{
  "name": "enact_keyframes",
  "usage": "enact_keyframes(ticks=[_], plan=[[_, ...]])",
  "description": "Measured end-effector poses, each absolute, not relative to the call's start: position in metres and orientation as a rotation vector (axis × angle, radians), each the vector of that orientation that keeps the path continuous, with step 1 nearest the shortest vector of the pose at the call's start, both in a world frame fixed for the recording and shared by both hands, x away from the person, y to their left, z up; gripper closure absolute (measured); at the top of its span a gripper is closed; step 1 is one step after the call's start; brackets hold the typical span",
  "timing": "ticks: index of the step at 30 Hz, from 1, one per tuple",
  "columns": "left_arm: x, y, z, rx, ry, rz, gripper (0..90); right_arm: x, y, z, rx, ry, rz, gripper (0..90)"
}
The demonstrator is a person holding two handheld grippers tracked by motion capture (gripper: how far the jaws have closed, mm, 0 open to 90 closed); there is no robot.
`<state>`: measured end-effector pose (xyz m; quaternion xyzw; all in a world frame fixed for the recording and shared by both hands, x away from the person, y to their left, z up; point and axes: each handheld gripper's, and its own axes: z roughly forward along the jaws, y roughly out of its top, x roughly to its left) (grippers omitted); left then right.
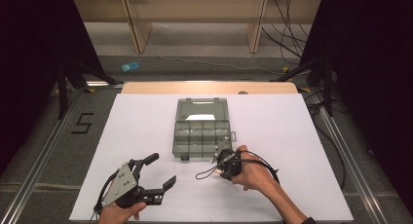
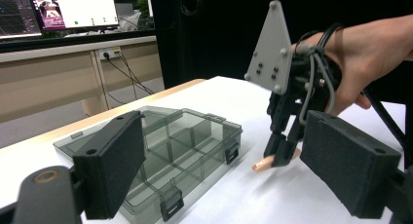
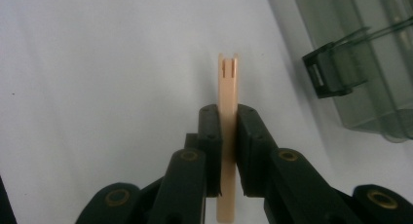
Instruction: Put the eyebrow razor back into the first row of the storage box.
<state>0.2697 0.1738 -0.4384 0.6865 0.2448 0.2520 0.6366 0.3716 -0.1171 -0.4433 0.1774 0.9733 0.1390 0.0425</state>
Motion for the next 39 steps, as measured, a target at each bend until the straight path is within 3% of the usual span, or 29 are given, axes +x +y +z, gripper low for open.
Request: enact_keyframes(ticks=[25,39], plan=[[0.27,0.175,-0.438,1.563,0.564,0.591,15.6,0.391,-0.127,-0.395,0.497,2.801,0.66,82.3],[0.271,0.176,-0.438,1.559,0.567,0.593,15.6,0.406,-0.119,-0.397,0.469,2.775,0.649,82.3]])
